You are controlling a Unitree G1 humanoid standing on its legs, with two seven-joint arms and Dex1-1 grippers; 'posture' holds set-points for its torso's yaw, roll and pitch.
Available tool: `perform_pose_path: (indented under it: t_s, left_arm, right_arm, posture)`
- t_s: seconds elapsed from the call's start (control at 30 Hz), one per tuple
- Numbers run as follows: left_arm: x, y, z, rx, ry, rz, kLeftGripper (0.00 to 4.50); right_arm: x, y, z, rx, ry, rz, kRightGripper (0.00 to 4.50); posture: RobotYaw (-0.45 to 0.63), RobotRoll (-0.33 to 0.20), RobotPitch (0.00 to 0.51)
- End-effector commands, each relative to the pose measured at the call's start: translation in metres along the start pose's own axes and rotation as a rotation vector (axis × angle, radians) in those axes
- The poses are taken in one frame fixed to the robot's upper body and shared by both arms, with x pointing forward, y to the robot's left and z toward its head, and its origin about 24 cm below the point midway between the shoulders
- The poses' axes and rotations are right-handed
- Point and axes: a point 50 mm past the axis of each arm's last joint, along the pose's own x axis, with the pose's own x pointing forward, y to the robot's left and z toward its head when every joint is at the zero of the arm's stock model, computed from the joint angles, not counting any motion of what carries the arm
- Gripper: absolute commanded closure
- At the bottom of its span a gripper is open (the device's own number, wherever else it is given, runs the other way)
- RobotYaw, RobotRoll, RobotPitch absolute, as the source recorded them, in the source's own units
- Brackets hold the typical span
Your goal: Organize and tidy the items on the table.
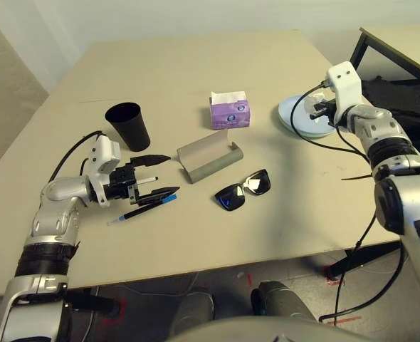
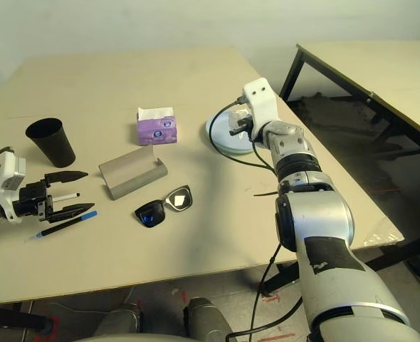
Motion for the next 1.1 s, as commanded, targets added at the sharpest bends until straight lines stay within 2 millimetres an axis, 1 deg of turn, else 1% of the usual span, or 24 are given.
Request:
perform_pose_path:
  t_s: [0.03, 0.4, 0.77, 1.03, 1.1]
  left_arm:
    - [-0.003, -0.001, 0.003, 0.004, 0.003, 0.005, 0.00]
    - [-0.006, -0.003, 0.006, 0.000, 0.003, 0.018, 0.00]
    - [-0.010, -0.011, 0.003, -0.023, 0.014, 0.017, 0.00]
    - [-0.010, -0.012, 0.003, -0.031, 0.016, 0.019, 0.00]
    - [-0.010, -0.012, 0.003, -0.033, 0.016, 0.020, 0.00]
  right_arm:
    - [0.000, -0.001, 0.005, -0.018, -0.012, -0.018, 4.46]
    - [0.001, -0.001, 0.005, -0.019, -0.012, -0.022, 4.46]
    - [0.001, 0.001, 0.000, -0.025, 0.004, -0.009, 4.46]
    - [0.002, 0.002, -0.001, -0.035, 0.012, -0.010, 4.46]
    - [0.001, 0.001, -0.001, -0.038, 0.015, -0.017, 4.05]
  posture:
    - [0.05, 0.000, 0.021]
    - [0.06, 0.000, 0.040]
    - [0.06, 0.000, 0.073]
    - [0.07, 0.000, 0.079]
    - [0.07, 0.000, 0.078]
